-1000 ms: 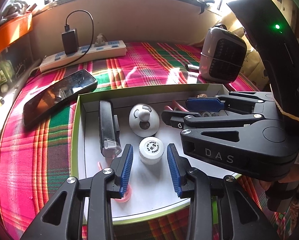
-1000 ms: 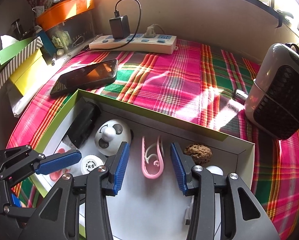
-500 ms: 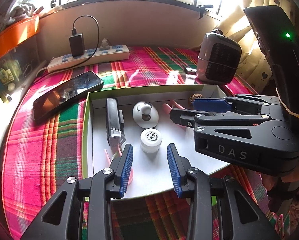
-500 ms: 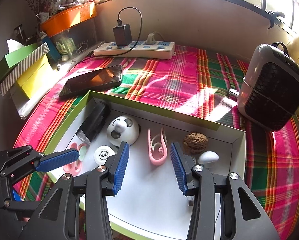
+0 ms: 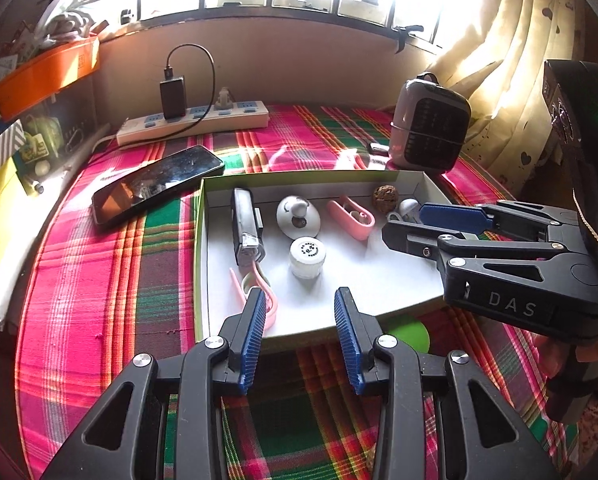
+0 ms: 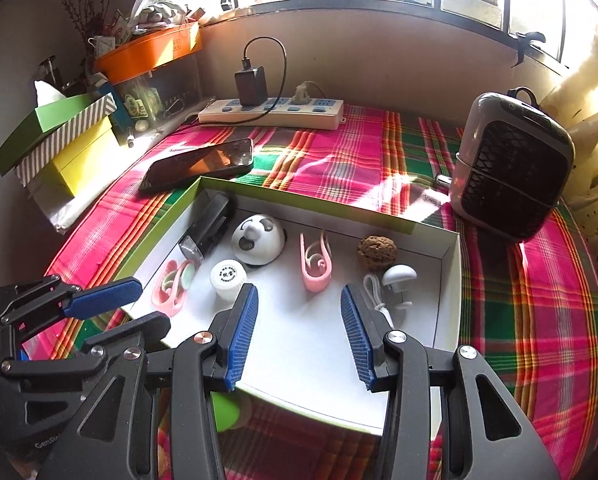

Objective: Organize objects
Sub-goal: 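Withdraw both open grippers toward the walnut and green mushroom toy, then close the left gripper on the walnut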

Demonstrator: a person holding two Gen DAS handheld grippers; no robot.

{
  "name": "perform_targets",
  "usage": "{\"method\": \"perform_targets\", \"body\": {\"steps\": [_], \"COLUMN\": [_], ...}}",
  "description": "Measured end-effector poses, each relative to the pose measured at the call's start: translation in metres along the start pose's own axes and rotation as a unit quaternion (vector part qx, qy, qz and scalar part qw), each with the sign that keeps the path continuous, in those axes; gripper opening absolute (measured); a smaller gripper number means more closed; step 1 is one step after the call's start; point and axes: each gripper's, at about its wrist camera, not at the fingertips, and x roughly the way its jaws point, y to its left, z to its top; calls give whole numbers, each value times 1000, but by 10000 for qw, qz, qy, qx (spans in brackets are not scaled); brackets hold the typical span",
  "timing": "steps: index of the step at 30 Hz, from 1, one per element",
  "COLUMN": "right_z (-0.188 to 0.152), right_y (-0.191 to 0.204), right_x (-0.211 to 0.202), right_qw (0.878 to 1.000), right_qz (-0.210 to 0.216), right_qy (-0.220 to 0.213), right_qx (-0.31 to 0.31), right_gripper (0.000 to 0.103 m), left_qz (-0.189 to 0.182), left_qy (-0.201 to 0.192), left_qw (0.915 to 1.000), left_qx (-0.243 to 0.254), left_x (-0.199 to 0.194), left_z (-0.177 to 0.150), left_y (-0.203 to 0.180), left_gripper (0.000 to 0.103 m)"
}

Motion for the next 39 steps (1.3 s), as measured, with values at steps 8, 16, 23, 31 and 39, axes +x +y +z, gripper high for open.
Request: {"method": "perform_targets", "body": {"steps": [8, 16, 23, 31, 39], "right_z": [-23, -46, -61, -74, -82], "right_y": [0, -2, 2, 4, 3], "right_x": [-22, -37, -47, -53, -51], "right_qw": [9997, 9994, 9990, 9990, 9992], "right_qz": [-134, -189, -242, -206, -187], "right_qy": [-206, -287, -351, -362, -301], "right_qx": [4, 96, 98, 140, 205], "right_gripper": [45, 46, 48, 48, 48], "left_qz": [-165, -480, -735, -711, -664], "left_qy": [-65, 31, 217, 393, 505], "left_qw": [9998, 9988, 9968, 9964, 9961], "left_qx": [27, 87, 214, 261, 274], "left_x": [-20, -30, -29, -24, -17], "left_z": [-18, -36, -55, -68, -71], "left_y": [-5, -13, -27, -33, -34], "left_gripper": [38, 43, 45, 45, 45]}}
